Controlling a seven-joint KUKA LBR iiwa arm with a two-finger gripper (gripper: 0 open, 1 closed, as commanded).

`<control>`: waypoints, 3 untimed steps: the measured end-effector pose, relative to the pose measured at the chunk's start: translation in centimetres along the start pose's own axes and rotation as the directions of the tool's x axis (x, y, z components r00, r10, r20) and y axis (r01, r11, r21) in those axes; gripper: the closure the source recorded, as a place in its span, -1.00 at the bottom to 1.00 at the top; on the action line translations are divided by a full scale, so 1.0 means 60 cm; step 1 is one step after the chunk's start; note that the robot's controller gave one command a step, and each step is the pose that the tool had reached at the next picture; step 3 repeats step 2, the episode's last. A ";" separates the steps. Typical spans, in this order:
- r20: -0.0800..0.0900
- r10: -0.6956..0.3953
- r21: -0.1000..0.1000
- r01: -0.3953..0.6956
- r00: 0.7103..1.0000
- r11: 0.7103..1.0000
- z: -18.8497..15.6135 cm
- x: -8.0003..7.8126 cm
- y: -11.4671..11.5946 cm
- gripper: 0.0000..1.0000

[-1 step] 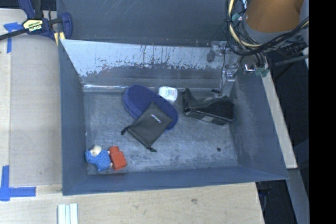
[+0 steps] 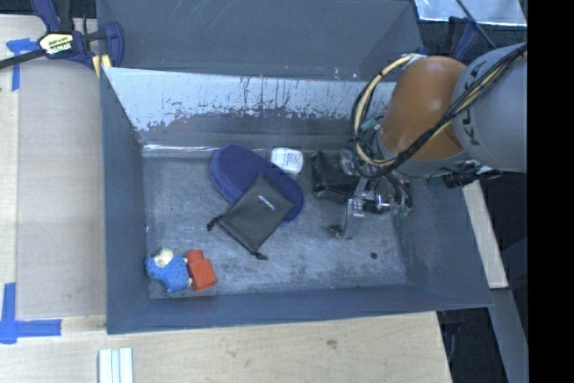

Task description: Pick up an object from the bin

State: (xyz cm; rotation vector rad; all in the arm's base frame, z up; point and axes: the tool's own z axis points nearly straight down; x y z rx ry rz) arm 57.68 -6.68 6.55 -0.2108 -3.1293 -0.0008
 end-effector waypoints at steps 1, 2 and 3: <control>0.017 -0.002 -0.001 0.002 1.000 1.000 -0.011 -0.008 0.001 1.00; 0.008 0.004 -0.001 -0.004 1.000 1.000 -0.254 0.043 0.011 1.00; 0.008 0.004 -0.001 -0.004 1.000 1.000 -0.254 0.043 0.011 1.00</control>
Offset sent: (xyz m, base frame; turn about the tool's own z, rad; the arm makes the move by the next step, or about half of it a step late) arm 0.0000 0.0000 0.0000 0.0000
